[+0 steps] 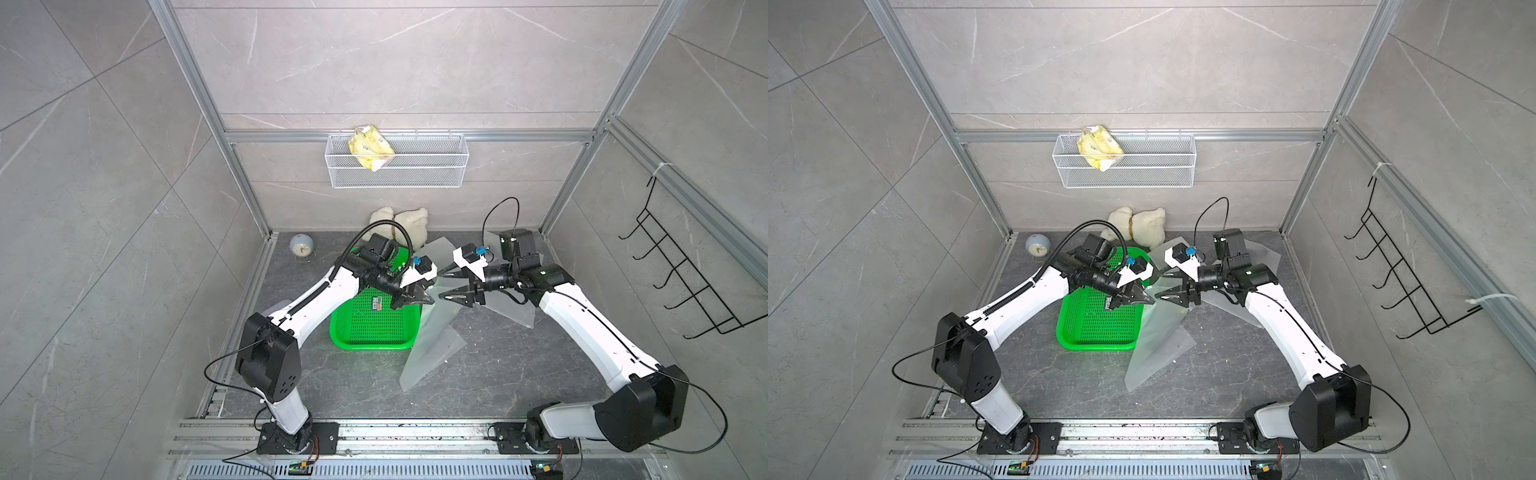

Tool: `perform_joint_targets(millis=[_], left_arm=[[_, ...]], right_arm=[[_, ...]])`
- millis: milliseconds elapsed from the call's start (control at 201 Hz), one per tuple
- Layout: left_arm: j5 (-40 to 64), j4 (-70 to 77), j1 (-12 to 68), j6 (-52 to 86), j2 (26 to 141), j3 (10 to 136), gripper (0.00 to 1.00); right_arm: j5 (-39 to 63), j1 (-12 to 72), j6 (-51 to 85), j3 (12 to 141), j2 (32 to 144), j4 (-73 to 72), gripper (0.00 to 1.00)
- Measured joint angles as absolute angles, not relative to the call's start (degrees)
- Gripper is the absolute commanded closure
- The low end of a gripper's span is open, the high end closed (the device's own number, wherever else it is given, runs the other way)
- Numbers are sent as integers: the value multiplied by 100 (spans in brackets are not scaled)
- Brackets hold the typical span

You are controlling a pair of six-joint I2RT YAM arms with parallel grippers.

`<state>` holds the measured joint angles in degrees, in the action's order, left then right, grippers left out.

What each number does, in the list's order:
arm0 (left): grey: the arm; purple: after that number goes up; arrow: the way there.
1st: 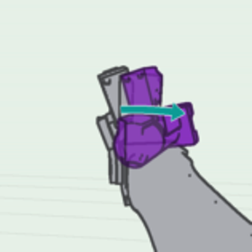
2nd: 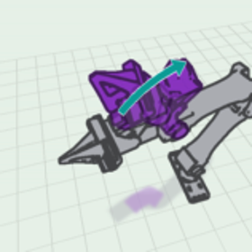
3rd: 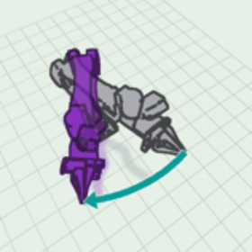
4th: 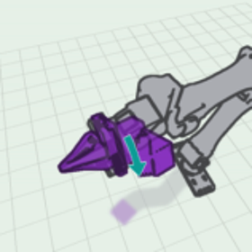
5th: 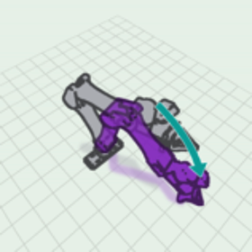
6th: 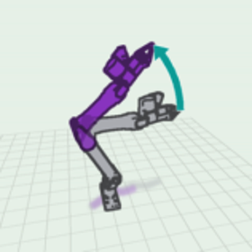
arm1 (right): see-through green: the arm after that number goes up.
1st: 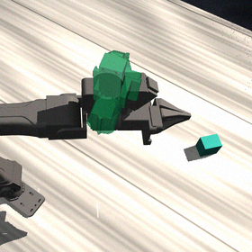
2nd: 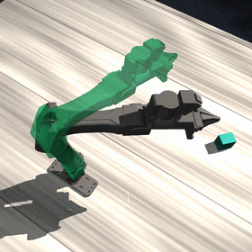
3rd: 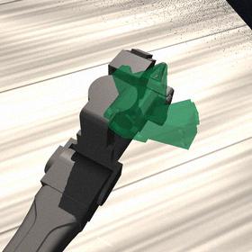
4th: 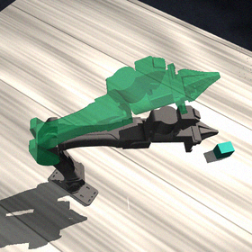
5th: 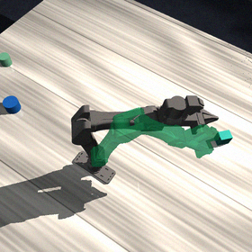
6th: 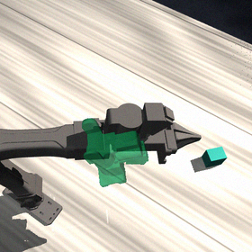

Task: Place the eggplant in a zip-top bag and seal the zipper
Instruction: Zip the zipper on the zipper food storage bag.

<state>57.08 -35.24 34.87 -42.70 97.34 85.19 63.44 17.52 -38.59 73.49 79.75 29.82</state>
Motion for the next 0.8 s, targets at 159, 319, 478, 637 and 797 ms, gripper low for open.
perform_joint_targets(millis=[159,319,478,637,797], left_arm=[[5704,-3503,3516,-4263,9734,8517,100],[5677,-3433,3535,-4250,9734,8510,100],[5599,-3422,3538,-4246,9734,8501,100],[5557,-3391,3538,-4217,9732,8453,100],[5535,-3339,3538,-4200,9730,8416,100]], right_arm=[[6458,1828,-3922,7419,8276,2978,4],[6455,1876,-3865,7419,8370,2965,10],[6458,1898,-3726,7419,8377,2829,34],[6453,1940,-3555,7489,8495,2838,45],[6357,2012,-3485,7526,8600,2825,45]])
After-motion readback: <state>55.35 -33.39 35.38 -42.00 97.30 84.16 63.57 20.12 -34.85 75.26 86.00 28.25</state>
